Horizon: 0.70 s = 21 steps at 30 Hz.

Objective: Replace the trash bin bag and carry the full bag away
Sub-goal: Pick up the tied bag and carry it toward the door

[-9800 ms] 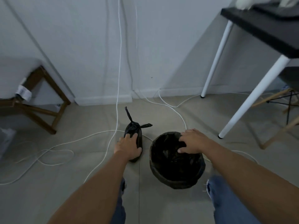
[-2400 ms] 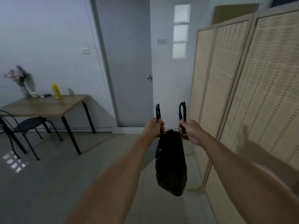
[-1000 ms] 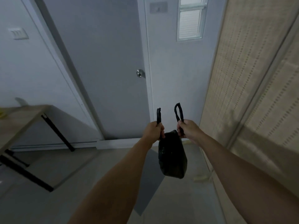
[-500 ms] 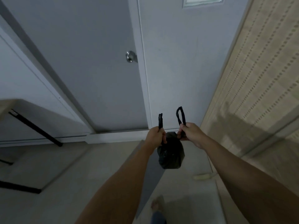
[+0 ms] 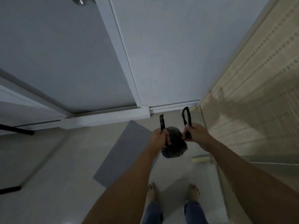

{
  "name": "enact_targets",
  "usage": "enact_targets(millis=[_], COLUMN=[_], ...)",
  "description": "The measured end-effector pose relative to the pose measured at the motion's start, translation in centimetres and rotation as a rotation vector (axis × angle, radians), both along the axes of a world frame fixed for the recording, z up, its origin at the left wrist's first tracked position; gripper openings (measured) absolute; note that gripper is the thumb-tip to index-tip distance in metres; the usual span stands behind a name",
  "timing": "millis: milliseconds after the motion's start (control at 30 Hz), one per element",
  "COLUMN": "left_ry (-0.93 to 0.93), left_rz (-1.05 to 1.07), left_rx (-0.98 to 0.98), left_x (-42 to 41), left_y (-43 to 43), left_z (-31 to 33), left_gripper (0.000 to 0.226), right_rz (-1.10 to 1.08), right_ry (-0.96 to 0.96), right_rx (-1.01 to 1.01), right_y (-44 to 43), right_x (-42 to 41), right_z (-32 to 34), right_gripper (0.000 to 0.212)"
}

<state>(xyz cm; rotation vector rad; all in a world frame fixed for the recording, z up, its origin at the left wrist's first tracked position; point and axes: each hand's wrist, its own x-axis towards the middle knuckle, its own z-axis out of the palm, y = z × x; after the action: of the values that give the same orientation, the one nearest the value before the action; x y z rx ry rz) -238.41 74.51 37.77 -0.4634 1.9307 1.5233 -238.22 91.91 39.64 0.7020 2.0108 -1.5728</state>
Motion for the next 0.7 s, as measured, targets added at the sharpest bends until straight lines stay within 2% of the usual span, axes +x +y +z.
enact_targets(millis=[267,400,567,700], left_ry=[-0.126,-0.168,-0.178,-0.182], left_rz=[0.004,0.004,-0.017,-0.037], left_rx=[-0.03,-0.047,-0.098,-0.128], left_x=[-1.6,-1.9,-2.3,-3.4], left_y=[3.5,5.2,6.3,6.7], left_z=[-14.1,-20.0,-24.0,-25.4], left_gripper=[0.025,0.032,0.032,0.024], right_rz=[-0.026,-0.051,0.004,0.07], right_ry=[-0.142,-0.189,-0.199,-0.143], right_rx=[-0.021,-0.047,-0.05,0.086], right_y=[3.3,4.8,5.7,5.6], right_x=[-2.2,-2.2,-2.5,-3.7], right_z=[-13.9,-20.0,-24.0,-26.0], right_gripper=[0.034,0.032,0.036,0.028])
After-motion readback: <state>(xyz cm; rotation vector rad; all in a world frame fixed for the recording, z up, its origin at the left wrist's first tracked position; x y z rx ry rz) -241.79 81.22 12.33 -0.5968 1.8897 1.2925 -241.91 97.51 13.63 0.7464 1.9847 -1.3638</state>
